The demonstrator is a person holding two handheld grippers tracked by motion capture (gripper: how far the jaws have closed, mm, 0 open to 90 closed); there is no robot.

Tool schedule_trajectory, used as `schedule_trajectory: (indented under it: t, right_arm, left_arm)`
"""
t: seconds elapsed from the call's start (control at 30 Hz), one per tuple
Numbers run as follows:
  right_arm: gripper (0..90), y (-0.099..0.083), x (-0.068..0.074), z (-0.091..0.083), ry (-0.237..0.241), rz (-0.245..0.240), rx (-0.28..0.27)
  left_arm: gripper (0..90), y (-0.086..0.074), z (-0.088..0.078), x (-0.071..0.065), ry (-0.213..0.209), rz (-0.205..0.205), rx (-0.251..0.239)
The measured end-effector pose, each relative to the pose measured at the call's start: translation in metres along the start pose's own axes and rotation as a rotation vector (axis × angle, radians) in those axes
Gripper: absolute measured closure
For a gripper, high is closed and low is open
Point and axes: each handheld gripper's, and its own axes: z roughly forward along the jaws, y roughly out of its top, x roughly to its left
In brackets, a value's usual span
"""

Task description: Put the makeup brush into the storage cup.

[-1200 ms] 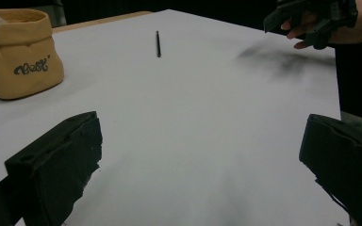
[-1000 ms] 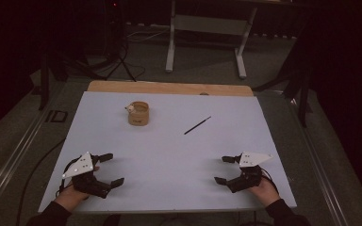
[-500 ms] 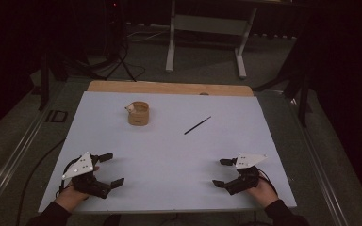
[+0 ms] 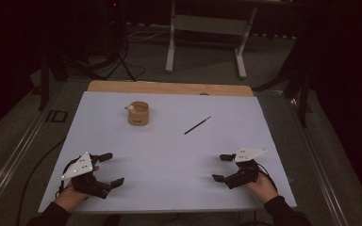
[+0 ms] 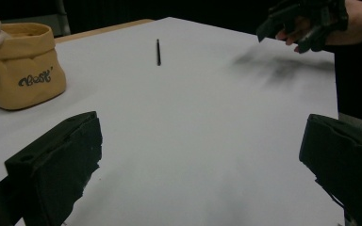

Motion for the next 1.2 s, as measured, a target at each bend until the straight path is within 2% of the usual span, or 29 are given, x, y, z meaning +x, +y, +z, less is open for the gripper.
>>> schedule_trajectory:
  t: [0.17,0.4,0.53,0.67,0.77,0.9,1.0,1.2]
  right_arm:
    - [13.5,0.010,-0.007,0.000,-0.032,-0.004,0.013]
    - [13.5,0.022,-0.019,0.008,-0.005,-0.012,0.039]
    - [13.5,0.025,-0.025,0.013,-0.008,-0.009,0.062]
    - [13.7,0.027,-0.031,0.017,-0.002,0.006,0.092]
    - [13.7,0.030,-0.035,0.019,-0.011,-0.016,0.121]
    - [13.7,0.034,-0.042,0.022,0.001,0.002,0.151]
    - [13.6,0.038,-0.046,0.026,-0.004,-0.032,0.188]
    - [13.7,0.044,-0.055,0.033,0.008,-0.031,0.232]
  left_arm:
    - [0.0,0.000,-0.001,0.000,0.000,-0.001,-0.004]
    - [0.0,0.000,0.000,0.000,0.001,0.004,0.000]
    - [0.0,0.000,0.000,0.000,-0.001,0.007,0.000]
    - [0.0,0.000,0.000,0.000,0.000,0.004,-0.003]
    - [0.0,0.000,0.000,0.000,-0.001,0.006,-0.005]
    - [0.0,0.001,0.000,0.000,-0.002,0.006,-0.004]
    - [0.0,0.001,0.000,0.000,-0.003,0.006,-0.006]
    - [0.0,0.001,0.001,0.000,-0.005,0.010,-0.005]
